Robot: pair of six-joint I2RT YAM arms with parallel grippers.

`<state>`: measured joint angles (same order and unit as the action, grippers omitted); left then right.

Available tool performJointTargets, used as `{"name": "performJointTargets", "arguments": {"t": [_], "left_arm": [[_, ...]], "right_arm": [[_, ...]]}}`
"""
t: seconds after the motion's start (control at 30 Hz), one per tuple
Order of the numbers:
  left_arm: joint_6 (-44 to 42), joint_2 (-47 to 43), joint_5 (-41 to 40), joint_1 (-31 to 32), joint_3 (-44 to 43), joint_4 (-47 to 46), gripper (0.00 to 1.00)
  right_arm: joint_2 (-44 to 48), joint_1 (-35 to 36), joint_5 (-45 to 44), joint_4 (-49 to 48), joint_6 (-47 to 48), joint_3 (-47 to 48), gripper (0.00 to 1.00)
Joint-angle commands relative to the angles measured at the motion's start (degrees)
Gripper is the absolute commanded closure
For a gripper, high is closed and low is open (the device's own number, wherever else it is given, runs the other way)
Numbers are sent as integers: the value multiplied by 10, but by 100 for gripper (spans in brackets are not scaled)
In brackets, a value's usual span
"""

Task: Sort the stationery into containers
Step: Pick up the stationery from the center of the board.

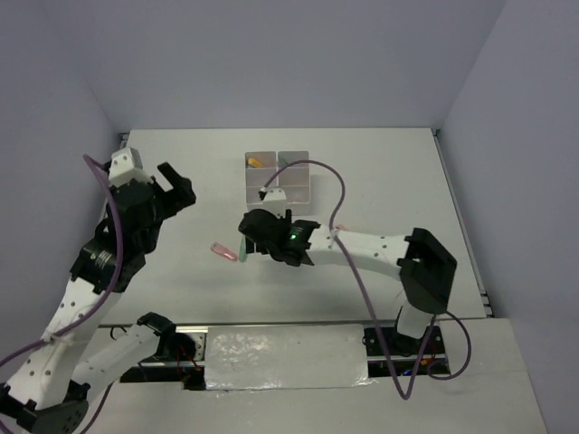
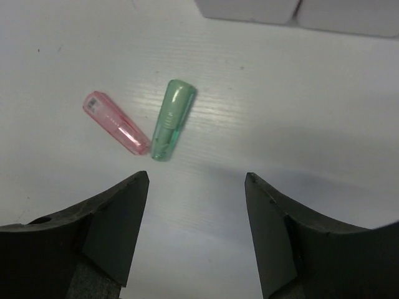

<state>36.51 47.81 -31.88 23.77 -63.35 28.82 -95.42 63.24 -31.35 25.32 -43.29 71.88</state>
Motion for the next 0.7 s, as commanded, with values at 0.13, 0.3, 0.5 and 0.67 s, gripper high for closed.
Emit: {"name": "performJointTargets", "arguments": {"t": [0.13,0.3,0.5,0.67], "left_arm": [[-105,-134,62,1,71,47,1],[-122,-175,55,1,158,21,1],[-127,-155,81,1,147,34,1],[-129,-168,83,1,151,30,1]], "right_arm": [[-166,17,-23,22,-76,160,43],[-238,7,-36,59,-68,243,47],[-280,-9,-41,90,-76,258,48],[-287,-9,-16,73,-79,225,48]]}}
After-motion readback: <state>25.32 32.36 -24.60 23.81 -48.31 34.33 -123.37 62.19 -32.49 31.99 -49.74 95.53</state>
